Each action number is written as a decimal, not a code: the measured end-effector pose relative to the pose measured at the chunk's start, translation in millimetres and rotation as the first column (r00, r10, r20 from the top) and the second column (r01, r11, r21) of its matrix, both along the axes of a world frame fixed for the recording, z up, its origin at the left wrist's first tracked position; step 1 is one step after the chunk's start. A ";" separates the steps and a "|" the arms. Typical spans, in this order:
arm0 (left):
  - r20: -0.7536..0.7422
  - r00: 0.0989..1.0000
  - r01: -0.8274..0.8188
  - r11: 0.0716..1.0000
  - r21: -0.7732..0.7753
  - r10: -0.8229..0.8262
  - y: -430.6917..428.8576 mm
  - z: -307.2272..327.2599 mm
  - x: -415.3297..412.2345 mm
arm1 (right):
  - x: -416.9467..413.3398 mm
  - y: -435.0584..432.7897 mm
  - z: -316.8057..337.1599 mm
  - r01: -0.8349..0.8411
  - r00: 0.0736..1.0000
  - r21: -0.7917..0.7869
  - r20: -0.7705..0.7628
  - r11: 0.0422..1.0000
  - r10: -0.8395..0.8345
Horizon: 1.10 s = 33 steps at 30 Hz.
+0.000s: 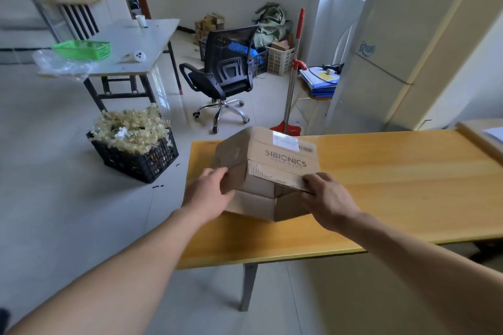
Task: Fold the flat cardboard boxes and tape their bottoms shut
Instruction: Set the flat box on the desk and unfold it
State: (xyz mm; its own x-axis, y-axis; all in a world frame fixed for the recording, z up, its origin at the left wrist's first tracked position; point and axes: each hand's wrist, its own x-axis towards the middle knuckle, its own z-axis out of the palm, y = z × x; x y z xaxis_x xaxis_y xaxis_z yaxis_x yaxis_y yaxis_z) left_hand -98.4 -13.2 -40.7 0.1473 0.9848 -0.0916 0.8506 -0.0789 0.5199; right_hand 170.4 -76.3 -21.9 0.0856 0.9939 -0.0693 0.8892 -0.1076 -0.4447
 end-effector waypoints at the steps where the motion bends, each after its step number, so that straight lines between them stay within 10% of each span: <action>1: -0.014 1.000 -0.017 0.999 0.049 0.018 0.3 12.1 4.5 | 1.5 1.5 10.9 -0.011 1.000 0.034 -0.023 0.999 0.011; 14: 0.057 0.994 -0.094 0.993 -0.071 0.099 30.6 180.9 135.0 | 97.0 27.3 171.0 0.160 0.987 0.188 -0.044 0.969 -0.154; 33: 0.054 0.981 0.192 0.977 -0.097 -0.188 41.4 146.5 363.5 | 317.3 32.1 140.7 0.438 0.874 -0.093 -0.189 0.894 -0.448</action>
